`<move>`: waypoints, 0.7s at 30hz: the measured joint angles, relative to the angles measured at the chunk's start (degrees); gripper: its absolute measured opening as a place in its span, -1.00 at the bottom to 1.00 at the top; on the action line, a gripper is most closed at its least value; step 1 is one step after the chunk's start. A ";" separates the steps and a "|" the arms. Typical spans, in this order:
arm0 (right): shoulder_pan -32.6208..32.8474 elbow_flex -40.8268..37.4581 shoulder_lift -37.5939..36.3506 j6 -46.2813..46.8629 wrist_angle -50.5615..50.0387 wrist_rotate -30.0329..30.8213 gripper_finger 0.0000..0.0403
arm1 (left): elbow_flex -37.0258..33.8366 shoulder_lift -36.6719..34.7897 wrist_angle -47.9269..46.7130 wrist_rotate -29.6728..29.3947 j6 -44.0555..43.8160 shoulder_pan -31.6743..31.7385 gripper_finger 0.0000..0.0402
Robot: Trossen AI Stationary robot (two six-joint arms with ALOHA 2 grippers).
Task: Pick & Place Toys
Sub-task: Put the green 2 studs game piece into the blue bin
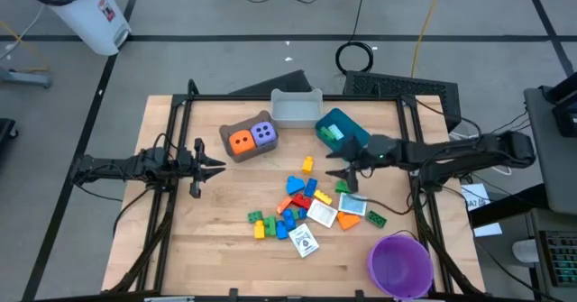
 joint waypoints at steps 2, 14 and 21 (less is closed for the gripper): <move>2.14 5.16 1.09 0.59 -12.00 2.87 0.31 | 0.00 0.00 0.00 0.02 0.00 0.00 -0.62; 10.05 7.15 8.67 6.94 -28.49 6.29 0.26 | 0.00 0.00 0.00 0.02 0.00 0.00 -0.62; 11.43 6.03 13.92 7.59 -28.24 11.49 0.25 | 0.00 0.00 0.00 0.02 -0.01 -0.01 -0.62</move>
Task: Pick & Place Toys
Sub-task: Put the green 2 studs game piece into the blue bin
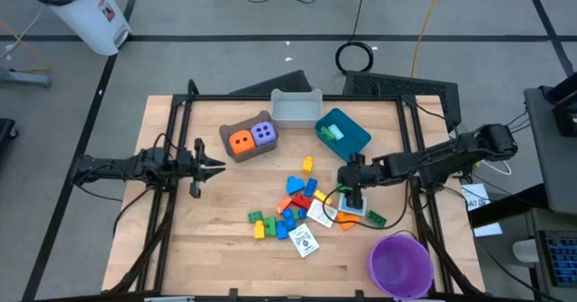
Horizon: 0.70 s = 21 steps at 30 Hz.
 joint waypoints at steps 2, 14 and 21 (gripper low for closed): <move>-0.02 0.00 1.19 0.00 0.22 -1.80 0.25 | 0.00 0.00 0.00 0.00 0.01 0.01 -0.62; -1.39 0.09 6.33 0.42 1.30 -4.24 0.26 | 0.00 0.00 0.00 -0.04 -0.01 -0.01 -0.62; -2.00 0.07 6.53 -1.29 1.61 -4.19 0.18 | 0.00 0.00 0.00 0.00 0.00 0.00 -0.62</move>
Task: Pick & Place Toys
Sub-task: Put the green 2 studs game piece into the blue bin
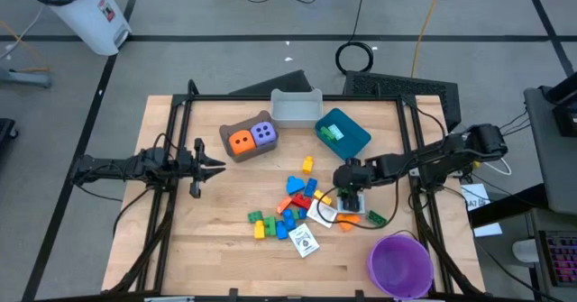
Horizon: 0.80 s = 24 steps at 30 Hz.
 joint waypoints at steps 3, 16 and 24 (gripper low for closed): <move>0.01 -0.05 -0.51 -0.24 -0.15 0.00 0.08 | 0.00 0.00 0.00 0.00 0.01 -0.01 -0.62; -0.04 -0.12 -1.69 -0.28 0.16 0.15 -0.23 | 0.00 0.00 0.00 0.00 0.01 0.00 -0.62; -0.04 -0.16 -6.53 -0.08 2.76 0.19 -0.19 | 0.00 0.00 -0.02 0.00 0.01 0.00 -0.62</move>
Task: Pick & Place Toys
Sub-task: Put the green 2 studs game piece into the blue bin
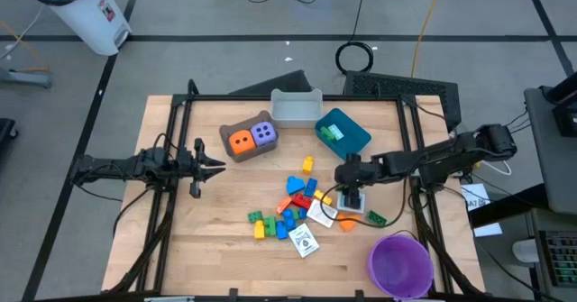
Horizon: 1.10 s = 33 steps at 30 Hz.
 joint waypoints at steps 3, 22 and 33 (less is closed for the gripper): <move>-0.02 0.00 -2.10 0.02 0.87 0.02 -0.21 | 0.00 0.00 0.00 0.00 0.00 -0.01 -0.62; -15.81 0.07 -8.34 -1.35 14.25 0.18 -0.20 | 0.00 0.00 0.00 0.00 0.00 -0.01 -0.62; -29.87 0.15 -6.27 -1.28 21.42 -0.06 -0.20 | 0.00 0.00 0.00 0.00 0.00 0.01 -0.62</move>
